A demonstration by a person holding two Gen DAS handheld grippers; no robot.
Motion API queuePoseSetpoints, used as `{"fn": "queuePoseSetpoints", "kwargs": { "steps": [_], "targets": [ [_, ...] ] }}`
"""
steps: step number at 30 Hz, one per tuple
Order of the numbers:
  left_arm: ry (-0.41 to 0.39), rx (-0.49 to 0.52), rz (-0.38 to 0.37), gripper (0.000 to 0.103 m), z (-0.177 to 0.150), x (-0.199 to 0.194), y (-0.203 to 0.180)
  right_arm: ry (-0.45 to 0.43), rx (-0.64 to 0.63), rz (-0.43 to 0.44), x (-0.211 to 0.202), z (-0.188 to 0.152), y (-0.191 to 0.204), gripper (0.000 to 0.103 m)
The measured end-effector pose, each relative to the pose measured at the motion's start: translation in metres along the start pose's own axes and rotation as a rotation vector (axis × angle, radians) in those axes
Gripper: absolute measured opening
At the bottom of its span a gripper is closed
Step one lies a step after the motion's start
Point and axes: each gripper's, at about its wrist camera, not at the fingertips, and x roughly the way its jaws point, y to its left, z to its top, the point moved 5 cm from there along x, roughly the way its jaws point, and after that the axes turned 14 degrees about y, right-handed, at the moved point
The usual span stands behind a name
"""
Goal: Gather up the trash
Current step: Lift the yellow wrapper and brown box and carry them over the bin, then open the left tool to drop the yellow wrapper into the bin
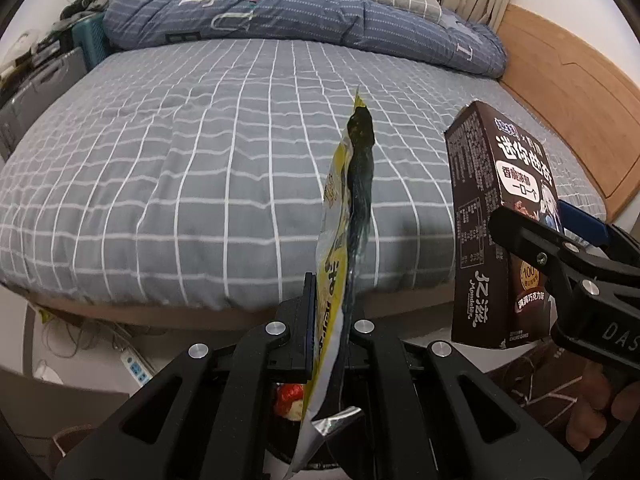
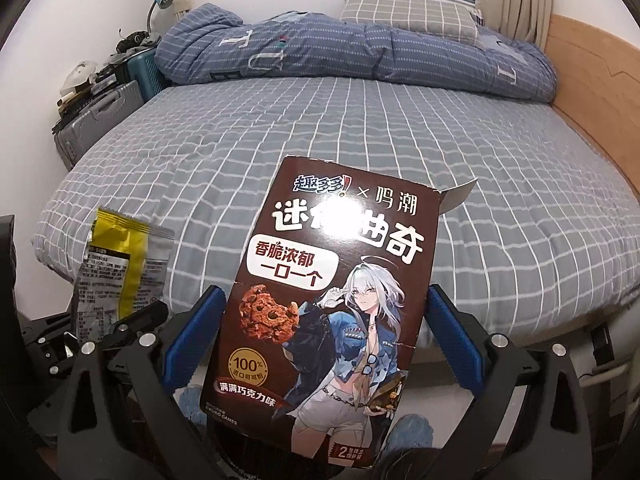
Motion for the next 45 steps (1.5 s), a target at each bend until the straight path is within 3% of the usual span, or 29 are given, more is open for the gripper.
{"fn": "queuePoseSetpoints", "kwargs": {
  "steps": [18, 26, 34, 45],
  "targets": [
    [0.104, -0.043, -0.017, 0.003, -0.082, 0.007, 0.001, 0.1, -0.014, 0.015, 0.006, -0.087, 0.008, 0.095],
    [0.183, -0.024, 0.018, 0.003, -0.103, 0.048, 0.005, 0.201, -0.047, -0.005, 0.05, -0.124, 0.008, 0.095],
    [0.264, -0.001, 0.003, 0.003, -0.102, 0.091, -0.005, 0.293, -0.01, -0.012, 0.094, -0.128, -0.005, 0.095],
    [0.322, 0.058, 0.017, 0.008, -0.099, 0.125, -0.027, 0.319, 0.077, -0.027, 0.115, -0.13, -0.034, 0.095]
  ]
}}
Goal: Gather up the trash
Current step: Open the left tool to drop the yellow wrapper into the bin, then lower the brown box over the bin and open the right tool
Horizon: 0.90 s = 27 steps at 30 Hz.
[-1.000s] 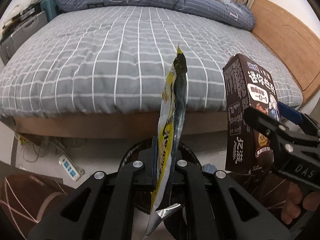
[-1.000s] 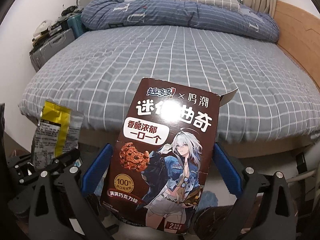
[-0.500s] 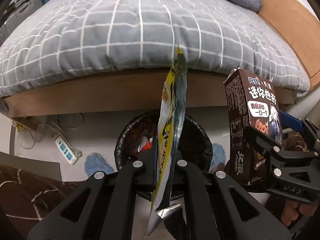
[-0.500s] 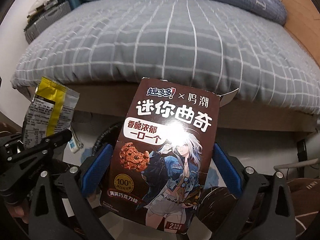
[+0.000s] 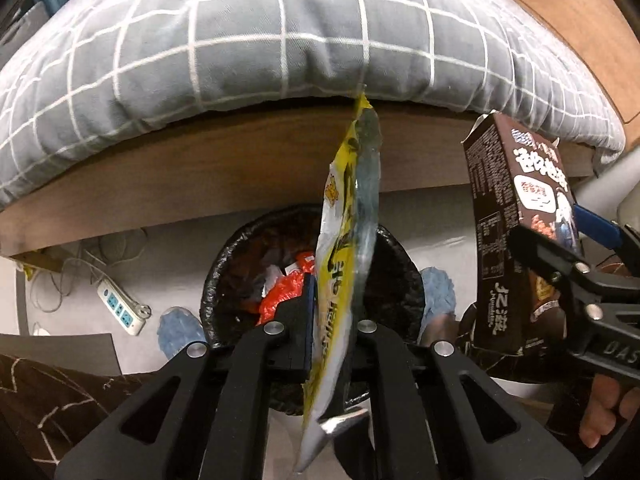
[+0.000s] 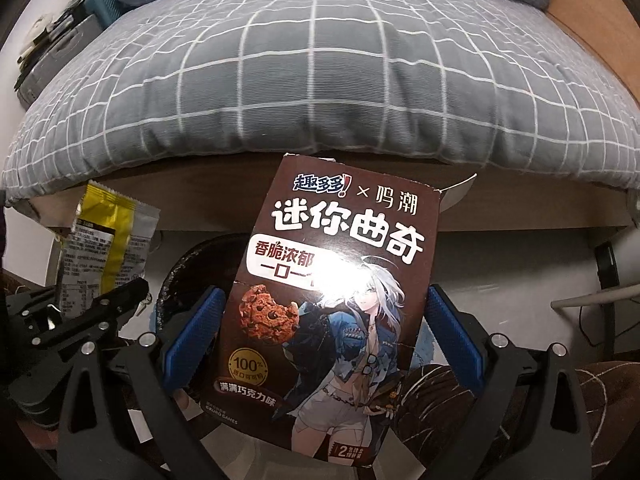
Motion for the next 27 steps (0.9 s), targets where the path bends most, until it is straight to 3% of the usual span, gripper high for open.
{"fn": "queuePoseSetpoints", "kwargs": {
  "steps": [2, 4, 6, 16, 22, 27],
  "targets": [
    [-0.003, 0.004, 0.015, 0.023, 0.0, 0.005, 0.004, 0.003, 0.004, 0.006, 0.0, 0.0, -0.002, 0.095],
    [-0.011, -0.003, 0.014, 0.053, 0.0, 0.006, 0.007, 0.007, -0.004, 0.013, 0.001, 0.001, 0.002, 0.095],
    [-0.022, -0.011, 0.013, 0.062, 0.0, 0.004, 0.011, 0.008, -0.027, 0.018, 0.002, 0.002, 0.007, 0.095],
    [-0.062, -0.084, 0.032, 0.085, -0.007, -0.007, 0.053, 0.005, -0.063, 0.053, -0.001, 0.0, 0.004, 0.095],
    [-0.091, -0.139, 0.057, 0.097, -0.019, -0.019, 0.084, 0.01, -0.104, 0.067, 0.001, 0.002, 0.027, 0.095],
    [-0.101, -0.161, 0.081, 0.097, -0.027, -0.025, 0.106, 0.017, -0.134, 0.077, 0.002, 0.004, 0.048, 0.095]
  ]
}}
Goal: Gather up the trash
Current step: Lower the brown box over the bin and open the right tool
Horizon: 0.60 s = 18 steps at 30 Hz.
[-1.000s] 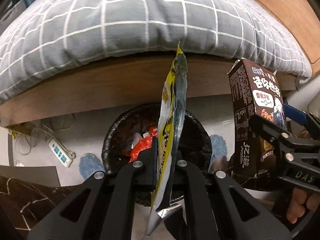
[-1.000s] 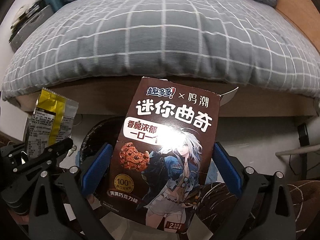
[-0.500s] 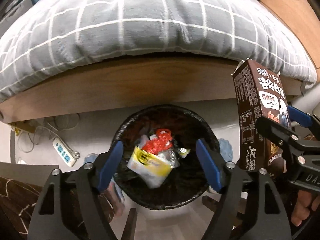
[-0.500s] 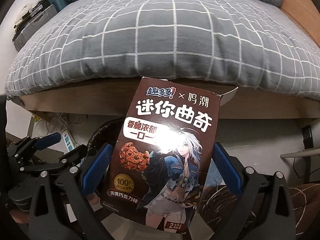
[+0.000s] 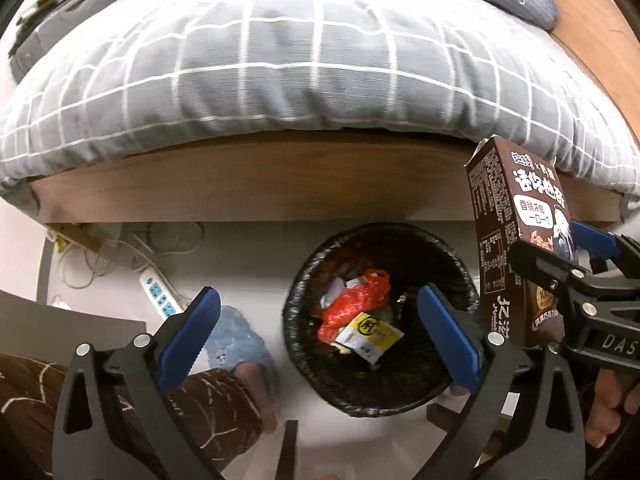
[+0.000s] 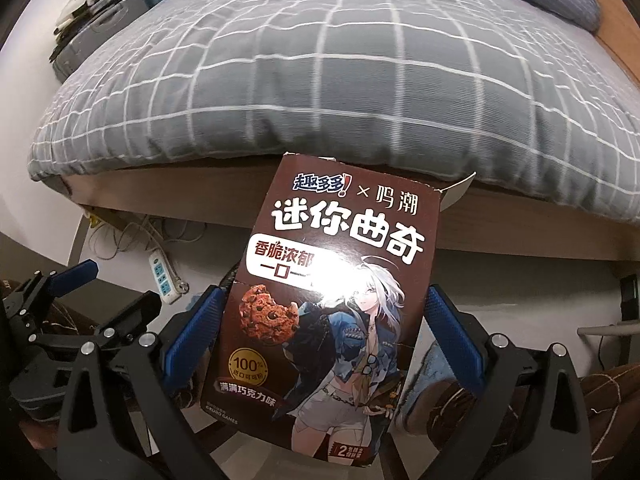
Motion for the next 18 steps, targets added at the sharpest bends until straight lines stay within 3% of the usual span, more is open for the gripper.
{"fn": "queuePoseSetpoints", "kwargs": {
  "steps": [18],
  "targets": [
    [0.016, -0.031, 0.012, 0.097, -0.005, -0.001, 0.015, 0.005, -0.009, -0.026, 0.007, 0.009, 0.013, 0.096]
  ]
}}
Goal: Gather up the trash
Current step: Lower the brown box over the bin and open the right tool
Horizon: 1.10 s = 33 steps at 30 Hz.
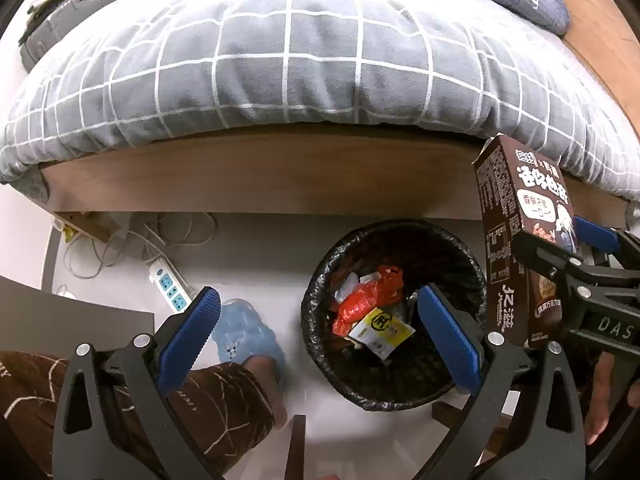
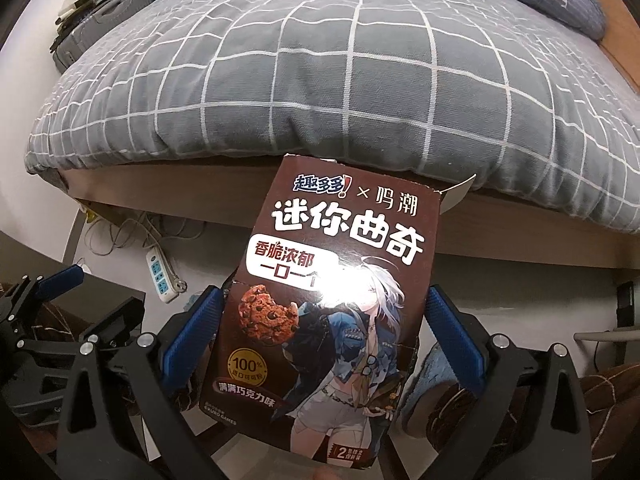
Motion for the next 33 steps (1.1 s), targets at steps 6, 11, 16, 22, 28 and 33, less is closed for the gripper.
{"fn": "queuePoseSetpoints", "kwargs": {
  "steps": [6, 11, 16, 22, 28, 33],
  "targets": [
    [0.002, -0.012, 0.006, 0.097, 0.0, -0.001, 0.005, -0.011, 0.009, 0.022, -0.006, -0.004, -0.005, 0.096],
    [0.004, -0.019, 0.006, 0.097, 0.0, -0.002, 0.008, -0.031, 0.043, 0.045, -0.014, -0.002, -0.017, 0.095],
    [-0.004, -0.035, 0.001, 0.097, 0.002, -0.005, 0.014, -0.024, 0.05, 0.046, -0.013, -0.002, -0.021, 0.095],
    [-0.006, -0.05, -0.001, 0.097, 0.004, -0.008, 0.02, -0.003, -0.001, 0.013, -0.008, 0.0, -0.005, 0.096],
    [-0.002, -0.048, 0.0, 0.097, 0.005, -0.007, 0.02, 0.006, -0.026, -0.004, -0.004, -0.001, 0.004, 0.096],
    [-0.005, -0.059, -0.004, 0.097, 0.006, -0.008, 0.024, 0.007, -0.022, -0.003, -0.004, 0.001, 0.005, 0.096]
  ]
}}
